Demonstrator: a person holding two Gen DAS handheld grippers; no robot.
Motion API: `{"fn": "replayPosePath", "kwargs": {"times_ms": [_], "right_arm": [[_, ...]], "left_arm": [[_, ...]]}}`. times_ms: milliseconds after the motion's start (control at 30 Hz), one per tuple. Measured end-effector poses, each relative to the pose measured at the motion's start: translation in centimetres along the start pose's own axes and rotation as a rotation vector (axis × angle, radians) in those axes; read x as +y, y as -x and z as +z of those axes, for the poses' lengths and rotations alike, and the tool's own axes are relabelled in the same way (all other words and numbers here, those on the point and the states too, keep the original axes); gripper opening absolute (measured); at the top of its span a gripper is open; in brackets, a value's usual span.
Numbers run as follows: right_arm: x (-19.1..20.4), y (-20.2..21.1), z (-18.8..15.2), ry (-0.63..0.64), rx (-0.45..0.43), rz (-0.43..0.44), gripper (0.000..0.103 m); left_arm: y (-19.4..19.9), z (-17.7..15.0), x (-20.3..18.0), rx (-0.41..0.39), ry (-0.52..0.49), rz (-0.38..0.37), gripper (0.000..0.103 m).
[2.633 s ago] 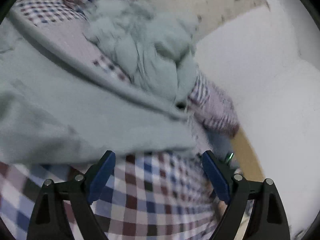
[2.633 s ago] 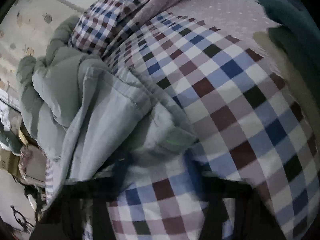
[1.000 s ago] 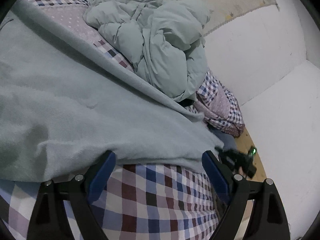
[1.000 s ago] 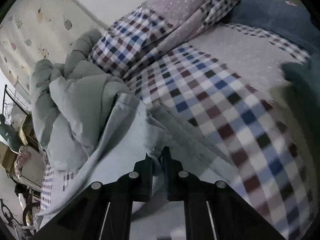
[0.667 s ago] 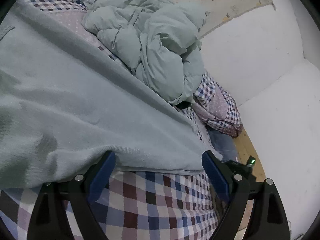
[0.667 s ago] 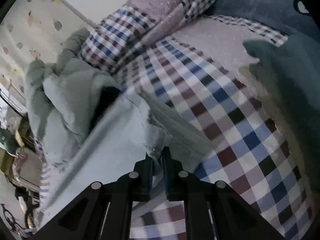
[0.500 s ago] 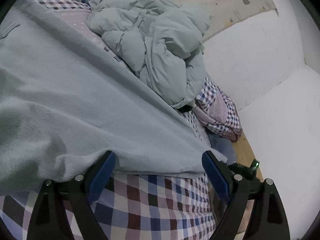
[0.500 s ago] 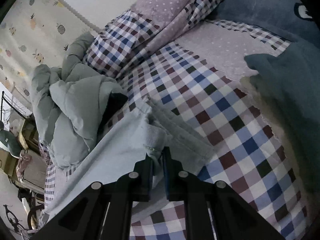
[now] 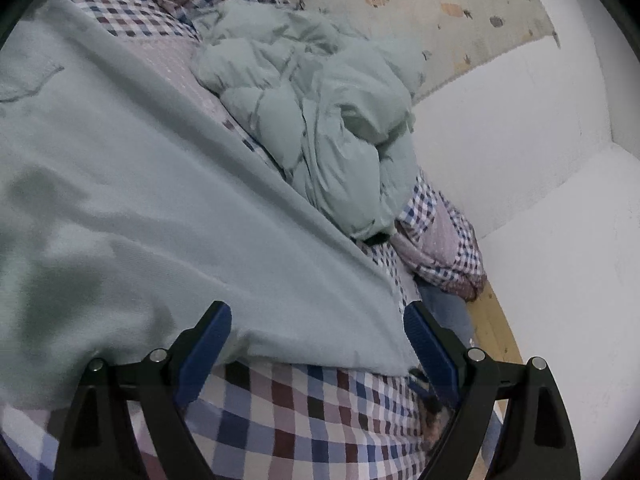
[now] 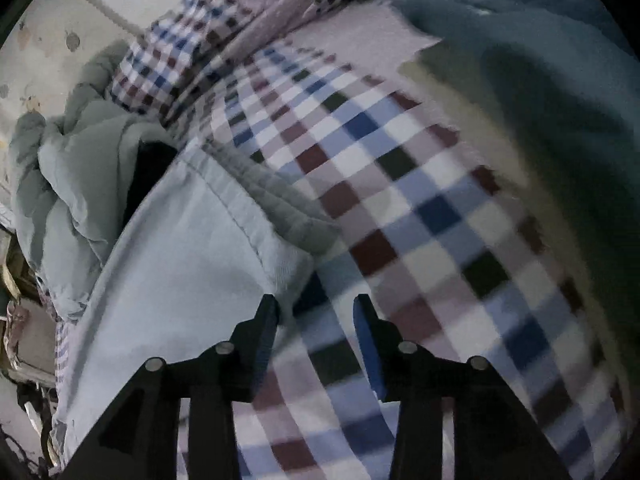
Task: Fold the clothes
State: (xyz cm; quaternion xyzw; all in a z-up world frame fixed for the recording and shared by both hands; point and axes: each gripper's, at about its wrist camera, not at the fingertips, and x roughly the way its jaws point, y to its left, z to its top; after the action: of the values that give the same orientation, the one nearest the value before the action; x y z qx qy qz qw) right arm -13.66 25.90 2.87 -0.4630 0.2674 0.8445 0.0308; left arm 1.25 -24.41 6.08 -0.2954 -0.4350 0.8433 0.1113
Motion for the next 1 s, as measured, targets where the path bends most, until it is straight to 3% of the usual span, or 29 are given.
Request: {"fn": "replayPosePath", "kwargs": {"times_ms": [167,367,567,800,1000], "right_arm": [[2.4,3.4,-4.0,0.08,-0.026,0.085,0.043],[12.8,4.5,-12.9,0.357,0.035,0.327,0.046],[23.5,4.7,-25.2,0.713,0.126,0.507,0.047],[30.4,3.8,-35.6,0.985,0.161,0.563,0.048],[33.3,2.2,-38.7,0.986,0.082,0.527,0.048]], "left_arm": [[3.2,0.9,1.2,-0.068,0.015,0.011,0.091],[8.5,2.3,3.6,-0.177,0.043,0.058,0.091],[12.2,3.4,6.4,-0.262,0.09,0.131,0.091],[17.6,5.0,11.0,-0.399,0.189,0.245,0.091],[21.8,5.7,15.9,-0.487,0.319,0.329,0.091]]}}
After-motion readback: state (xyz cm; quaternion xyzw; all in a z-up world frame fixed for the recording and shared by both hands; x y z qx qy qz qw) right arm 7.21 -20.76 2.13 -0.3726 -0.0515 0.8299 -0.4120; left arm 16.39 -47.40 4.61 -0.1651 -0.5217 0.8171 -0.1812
